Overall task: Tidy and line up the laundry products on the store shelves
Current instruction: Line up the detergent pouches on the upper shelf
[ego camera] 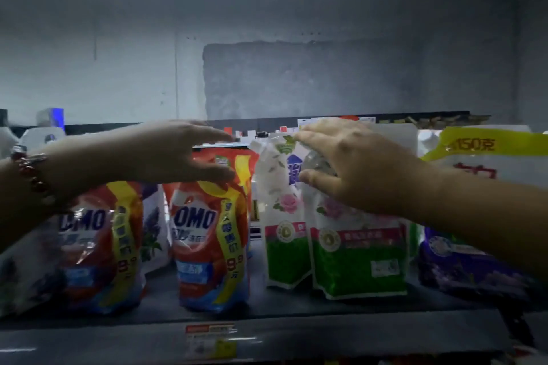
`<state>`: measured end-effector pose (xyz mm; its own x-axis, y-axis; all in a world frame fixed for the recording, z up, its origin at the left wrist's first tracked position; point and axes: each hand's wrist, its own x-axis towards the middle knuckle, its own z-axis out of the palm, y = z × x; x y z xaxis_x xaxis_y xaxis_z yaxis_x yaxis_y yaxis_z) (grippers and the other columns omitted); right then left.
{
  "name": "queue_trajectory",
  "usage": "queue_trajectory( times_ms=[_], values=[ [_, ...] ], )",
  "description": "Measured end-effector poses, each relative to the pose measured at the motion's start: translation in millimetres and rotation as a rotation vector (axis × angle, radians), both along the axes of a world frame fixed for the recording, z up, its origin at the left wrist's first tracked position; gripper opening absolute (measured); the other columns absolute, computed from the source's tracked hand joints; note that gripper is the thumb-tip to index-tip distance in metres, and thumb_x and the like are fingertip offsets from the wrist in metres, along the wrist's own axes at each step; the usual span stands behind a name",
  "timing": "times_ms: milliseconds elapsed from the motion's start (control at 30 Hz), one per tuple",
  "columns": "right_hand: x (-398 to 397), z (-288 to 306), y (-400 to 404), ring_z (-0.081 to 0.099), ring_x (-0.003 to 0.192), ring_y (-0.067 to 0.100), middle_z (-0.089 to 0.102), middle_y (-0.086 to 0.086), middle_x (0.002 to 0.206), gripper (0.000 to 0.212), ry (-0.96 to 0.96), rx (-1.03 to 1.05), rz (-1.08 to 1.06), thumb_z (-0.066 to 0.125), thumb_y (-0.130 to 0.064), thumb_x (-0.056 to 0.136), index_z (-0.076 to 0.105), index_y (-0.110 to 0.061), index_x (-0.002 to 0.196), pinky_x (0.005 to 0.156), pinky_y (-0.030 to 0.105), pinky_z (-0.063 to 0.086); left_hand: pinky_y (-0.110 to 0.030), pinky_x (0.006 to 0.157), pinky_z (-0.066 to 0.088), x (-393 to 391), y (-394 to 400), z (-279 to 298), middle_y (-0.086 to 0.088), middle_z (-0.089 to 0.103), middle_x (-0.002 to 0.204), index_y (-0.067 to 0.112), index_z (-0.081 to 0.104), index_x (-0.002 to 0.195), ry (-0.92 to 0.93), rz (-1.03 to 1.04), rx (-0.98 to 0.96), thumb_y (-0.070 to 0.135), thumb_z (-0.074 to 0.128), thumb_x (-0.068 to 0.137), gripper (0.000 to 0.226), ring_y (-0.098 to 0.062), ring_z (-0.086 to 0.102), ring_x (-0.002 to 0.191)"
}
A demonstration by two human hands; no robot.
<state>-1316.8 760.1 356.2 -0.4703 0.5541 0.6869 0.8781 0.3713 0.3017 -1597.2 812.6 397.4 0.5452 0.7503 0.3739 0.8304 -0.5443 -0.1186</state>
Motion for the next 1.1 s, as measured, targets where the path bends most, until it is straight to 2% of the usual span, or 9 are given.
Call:
queue_trajectory(
  times_ms=[67,167,300,400,500,700,867,1000,1100],
  values=[
    [-32.5,-1.4,-2.7,0.033,0.141,0.013,0.042,-0.003,0.152,0.064,-0.01,-0.024,0.064,0.049,-0.052,0.095,0.035,-0.023,0.15,0.106,0.019,0.018,-0.022,0.082,0.052,-22.7,2.4,-3.0,0.027,0.061,0.117,0.054,0.049,0.134,-0.024,-0.054,-0.13,0.093,0.056,0.056,0.087,0.004,0.063,0.103],
    [-78.9,0.5,1.9,0.042,0.134,0.015,0.047,-0.004,0.147,0.063,-0.017,-0.082,0.097,0.046,-0.057,0.095,0.036,-0.026,0.149,0.106,0.029,0.033,-0.012,0.08,0.05,-38.7,18.1,-7.7,0.029,0.067,0.103,0.053,0.06,0.121,0.022,-0.112,-0.065,0.067,0.076,0.064,0.061,0.011,0.062,0.097],
    [-124.6,5.4,14.1,0.062,0.095,0.012,0.067,-0.007,0.107,0.044,0.031,-0.29,0.093,0.051,-0.055,0.094,0.054,-0.03,0.129,0.075,0.025,0.051,-0.027,0.081,0.057,-50.4,44.6,-6.0,0.023,0.067,0.099,0.057,0.06,0.101,0.051,-0.147,-0.001,0.065,0.067,0.073,0.03,-0.001,0.068,0.09],
    [-138.1,13.6,31.2,0.063,0.072,0.009,0.067,-0.008,0.082,0.02,0.181,-0.421,0.078,0.057,-0.041,0.095,0.068,-0.025,0.101,0.06,0.021,0.051,-0.027,0.076,0.058,-53.5,53.5,0.1,0.014,0.069,0.088,0.039,0.067,0.094,0.04,-0.169,0.047,0.035,0.065,0.09,0.006,-0.01,0.07,0.081],
    [-123.9,32.0,51.2,0.067,0.069,0.016,0.071,0.002,0.08,0.024,0.34,-0.466,0.0,0.061,-0.036,0.094,0.071,-0.014,0.092,0.06,0.027,0.053,-0.04,0.075,0.06,-62.3,63.3,5.9,-0.002,0.072,0.08,0.013,0.073,0.089,-0.097,-0.117,-0.022,0.041,0.057,0.094,0.032,-0.025,0.07,0.073],
    [-111.8,38.5,76.2,0.067,0.08,0.012,0.071,-0.006,0.086,0.028,0.394,-0.527,-0.127,0.067,-0.041,0.089,0.072,-0.017,0.102,0.059,0.024,0.048,-0.032,0.061,0.059,-58.1,70.1,4.2,-0.001,0.07,0.071,0.016,0.068,0.08,-0.159,-0.133,-0.01,0.051,0.056,0.092,0.039,-0.015,0.068,0.061],
    [-109.4,46.5,65.2,0.064,0.073,0.012,0.072,-0.002,0.086,0.028,0.431,-0.488,-0.192,0.074,-0.041,0.082,0.072,-0.016,0.094,0.056,0.024,0.044,-0.032,0.067,0.055,-57.8,70.0,8.1,-0.006,0.071,0.079,0.015,0.071,0.086,-0.204,-0.119,-0.041,0.05,0.056,0.093,0.039,-0.015,0.061,0.066],
    [-108.7,16.0,57.4,0.064,0.07,0.015,0.071,0.003,0.085,0.031,0.644,-0.388,-0.16,0.067,-0.048,0.086,0.066,-0.017,0.087,0.061,0.031,0.054,-0.032,0.064,0.053,-54.6,69.8,3.9,-0.008,0.072,0.079,0.015,0.071,0.082,-0.238,-0.108,-0.036,0.051,0.057,0.093,0.04,-0.016,0.059,0.065],
    [-113.7,-45.4,39.3,0.062,0.073,0.012,0.066,0.002,0.092,0.03,0.838,-0.592,-0.078,0.06,-0.046,0.091,0.058,-0.018,0.1,0.058,0.024,0.049,-0.025,0.054,0.048,-52.3,65.7,-2.6,-0.007,0.071,0.079,0.011,0.07,0.088,-0.222,-0.122,0.005,0.044,0.052,0.099,0.039,-0.015,0.057,0.059]
  ],
)
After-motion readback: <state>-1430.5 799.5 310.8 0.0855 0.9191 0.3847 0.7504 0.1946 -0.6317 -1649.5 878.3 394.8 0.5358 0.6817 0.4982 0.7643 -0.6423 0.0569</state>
